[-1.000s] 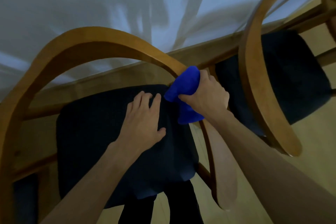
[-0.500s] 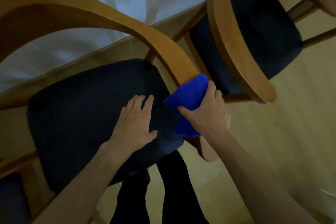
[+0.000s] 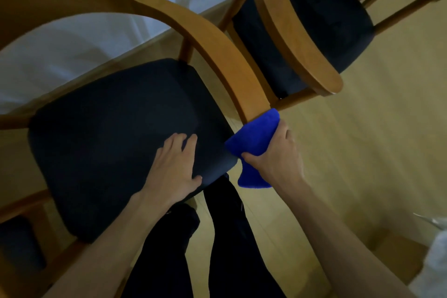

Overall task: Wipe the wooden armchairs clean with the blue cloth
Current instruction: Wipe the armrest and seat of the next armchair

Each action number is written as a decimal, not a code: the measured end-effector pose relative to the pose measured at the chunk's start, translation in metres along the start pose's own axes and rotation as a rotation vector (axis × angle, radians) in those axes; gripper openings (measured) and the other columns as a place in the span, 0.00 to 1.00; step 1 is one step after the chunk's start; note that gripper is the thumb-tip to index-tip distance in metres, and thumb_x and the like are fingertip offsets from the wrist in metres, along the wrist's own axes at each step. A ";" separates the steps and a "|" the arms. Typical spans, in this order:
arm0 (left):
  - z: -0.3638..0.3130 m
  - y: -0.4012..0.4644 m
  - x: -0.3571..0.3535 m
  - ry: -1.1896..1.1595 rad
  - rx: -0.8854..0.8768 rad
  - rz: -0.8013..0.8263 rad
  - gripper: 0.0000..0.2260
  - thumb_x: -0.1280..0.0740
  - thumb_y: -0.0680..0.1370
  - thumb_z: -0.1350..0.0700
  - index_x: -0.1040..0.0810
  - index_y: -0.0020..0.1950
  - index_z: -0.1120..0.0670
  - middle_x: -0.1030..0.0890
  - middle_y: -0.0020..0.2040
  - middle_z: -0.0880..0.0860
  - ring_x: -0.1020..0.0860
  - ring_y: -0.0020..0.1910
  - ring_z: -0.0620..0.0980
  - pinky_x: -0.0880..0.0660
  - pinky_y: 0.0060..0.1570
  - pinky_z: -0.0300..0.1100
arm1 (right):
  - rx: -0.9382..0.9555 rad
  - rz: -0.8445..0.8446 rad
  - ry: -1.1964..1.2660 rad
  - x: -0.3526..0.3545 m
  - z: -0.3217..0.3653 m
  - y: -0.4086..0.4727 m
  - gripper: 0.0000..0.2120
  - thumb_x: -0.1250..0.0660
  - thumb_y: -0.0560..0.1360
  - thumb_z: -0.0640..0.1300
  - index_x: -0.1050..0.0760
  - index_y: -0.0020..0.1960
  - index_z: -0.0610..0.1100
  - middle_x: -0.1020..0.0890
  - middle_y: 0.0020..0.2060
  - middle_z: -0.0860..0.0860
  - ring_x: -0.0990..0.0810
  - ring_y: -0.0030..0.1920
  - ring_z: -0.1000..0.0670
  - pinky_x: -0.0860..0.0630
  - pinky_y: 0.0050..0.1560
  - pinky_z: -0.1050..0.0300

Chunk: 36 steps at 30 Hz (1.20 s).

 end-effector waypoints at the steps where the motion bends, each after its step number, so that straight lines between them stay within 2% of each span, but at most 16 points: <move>1: -0.001 -0.003 0.000 0.007 0.001 -0.006 0.43 0.28 0.72 0.45 0.49 0.77 0.53 0.43 0.75 0.55 0.47 0.76 0.54 0.40 0.70 0.50 | 0.002 0.004 0.009 -0.001 -0.003 -0.003 0.52 0.22 0.65 0.57 0.49 0.76 0.45 0.29 0.66 0.47 0.25 0.61 0.46 0.28 0.50 0.54; 5: -0.004 -0.018 -0.004 0.029 -0.006 -0.013 0.42 0.28 0.72 0.44 0.49 0.77 0.53 0.42 0.74 0.55 0.46 0.75 0.54 0.39 0.70 0.49 | -0.029 0.019 0.050 -0.008 -0.019 -0.016 0.45 0.21 0.65 0.50 0.44 0.73 0.46 0.25 0.60 0.48 0.24 0.52 0.51 0.29 0.45 0.58; 7: -0.007 -0.026 -0.007 0.028 -0.015 -0.014 0.41 0.28 0.72 0.44 0.48 0.77 0.53 0.42 0.74 0.54 0.46 0.75 0.54 0.39 0.70 0.49 | -0.099 0.029 0.115 -0.013 -0.033 -0.022 0.33 0.23 0.68 0.47 0.35 0.67 0.46 0.20 0.50 0.51 0.22 0.43 0.54 0.25 0.38 0.60; 9: -0.009 -0.032 -0.011 0.023 -0.031 -0.016 0.41 0.29 0.72 0.43 0.47 0.77 0.53 0.41 0.73 0.54 0.45 0.75 0.54 0.38 0.69 0.49 | -0.158 0.045 0.122 -0.017 -0.049 -0.030 0.21 0.26 0.70 0.47 0.30 0.58 0.46 0.21 0.39 0.53 0.22 0.35 0.56 0.30 0.29 0.64; 12: -0.010 -0.037 -0.018 0.003 -0.036 -0.015 0.39 0.30 0.73 0.43 0.47 0.77 0.53 0.41 0.73 0.53 0.45 0.75 0.53 0.38 0.69 0.48 | -0.181 0.004 0.168 -0.022 -0.057 -0.043 0.09 0.31 0.74 0.48 0.27 0.48 0.44 0.22 0.33 0.52 0.24 0.31 0.56 0.34 0.27 0.65; 13: -0.009 -0.038 -0.021 -0.002 -0.030 -0.011 0.39 0.30 0.73 0.43 0.47 0.77 0.53 0.41 0.73 0.53 0.46 0.75 0.53 0.38 0.69 0.48 | -0.195 -0.014 0.187 -0.024 -0.056 -0.047 0.08 0.32 0.75 0.48 0.27 0.45 0.44 0.23 0.32 0.51 0.24 0.30 0.55 0.34 0.27 0.64; 16: -0.002 -0.043 -0.029 -0.033 0.003 0.005 0.38 0.31 0.74 0.43 0.46 0.77 0.53 0.42 0.74 0.54 0.46 0.75 0.54 0.39 0.69 0.49 | -0.228 0.006 0.168 -0.031 -0.050 -0.055 0.14 0.34 0.77 0.52 0.31 0.38 0.45 0.24 0.30 0.50 0.26 0.28 0.54 0.35 0.26 0.63; 21: 0.016 -0.053 -0.033 -0.085 0.087 0.003 0.39 0.31 0.74 0.44 0.47 0.77 0.53 0.42 0.74 0.54 0.46 0.75 0.54 0.39 0.71 0.50 | -0.135 0.076 0.136 -0.030 -0.026 -0.061 0.16 0.34 0.78 0.54 0.35 0.36 0.49 0.27 0.29 0.52 0.28 0.28 0.58 0.38 0.25 0.69; 22: 0.021 -0.055 -0.032 -0.099 0.108 0.000 0.39 0.31 0.74 0.44 0.47 0.77 0.53 0.43 0.74 0.53 0.46 0.75 0.53 0.40 0.71 0.50 | -0.078 0.118 0.147 -0.029 -0.014 -0.061 0.14 0.33 0.78 0.53 0.32 0.38 0.50 0.25 0.31 0.53 0.27 0.30 0.58 0.35 0.28 0.69; 24: 0.030 -0.058 -0.029 -0.120 0.149 -0.009 0.38 0.31 0.74 0.44 0.47 0.77 0.52 0.43 0.75 0.53 0.47 0.75 0.53 0.41 0.71 0.49 | 0.089 0.177 0.210 -0.025 0.016 -0.054 0.03 0.33 0.79 0.47 0.24 0.46 0.51 0.21 0.39 0.55 0.23 0.38 0.58 0.25 0.42 0.64; 26: 0.041 -0.061 -0.024 -0.137 0.194 -0.034 0.38 0.31 0.74 0.44 0.47 0.77 0.52 0.43 0.75 0.53 0.47 0.75 0.53 0.41 0.72 0.49 | 0.287 0.104 0.245 -0.007 0.053 -0.043 0.11 0.33 0.78 0.42 0.21 0.47 0.59 0.20 0.40 0.60 0.21 0.43 0.61 0.24 0.51 0.60; 27: 0.046 -0.063 -0.022 -0.144 0.214 -0.049 0.38 0.31 0.74 0.44 0.47 0.77 0.52 0.43 0.75 0.53 0.47 0.75 0.53 0.41 0.72 0.49 | 0.340 0.048 0.249 0.005 0.069 -0.034 0.14 0.33 0.77 0.41 0.23 0.44 0.62 0.20 0.38 0.63 0.22 0.42 0.63 0.24 0.51 0.60; 29: 0.058 -0.066 -0.017 -0.151 0.257 -0.081 0.37 0.32 0.74 0.43 0.46 0.77 0.52 0.42 0.74 0.53 0.46 0.75 0.53 0.40 0.71 0.49 | 0.384 -0.054 0.231 0.027 0.096 -0.011 0.13 0.32 0.77 0.43 0.29 0.39 0.60 0.22 0.34 0.60 0.23 0.37 0.64 0.24 0.43 0.63; 31: 0.069 -0.067 -0.014 -0.164 0.307 -0.107 0.36 0.31 0.74 0.44 0.44 0.76 0.53 0.40 0.73 0.53 0.44 0.74 0.53 0.39 0.70 0.49 | 0.403 -0.096 0.170 0.043 0.118 0.011 0.09 0.31 0.76 0.48 0.31 0.42 0.56 0.23 0.33 0.56 0.23 0.33 0.61 0.29 0.35 0.67; 33: 0.078 -0.067 -0.013 -0.201 0.359 -0.122 0.36 0.31 0.73 0.45 0.42 0.75 0.53 0.39 0.72 0.54 0.43 0.73 0.54 0.38 0.69 0.50 | 0.486 -0.093 0.115 0.054 0.138 0.029 0.07 0.31 0.76 0.49 0.29 0.46 0.51 0.22 0.35 0.55 0.23 0.35 0.60 0.32 0.35 0.68; 36: 0.086 -0.064 -0.013 -0.251 0.426 -0.137 0.35 0.31 0.74 0.45 0.41 0.75 0.53 0.38 0.73 0.54 0.43 0.73 0.54 0.38 0.69 0.50 | 0.612 -0.064 0.007 0.058 0.167 0.042 0.06 0.30 0.75 0.49 0.27 0.47 0.50 0.22 0.36 0.55 0.23 0.37 0.60 0.30 0.39 0.66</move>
Point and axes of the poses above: each hand's wrist, its own y-axis towards the middle knuckle, its own x-axis out of the back of the hand, z = x × y, the point moved 5 cm from there along y, towards the middle knuckle
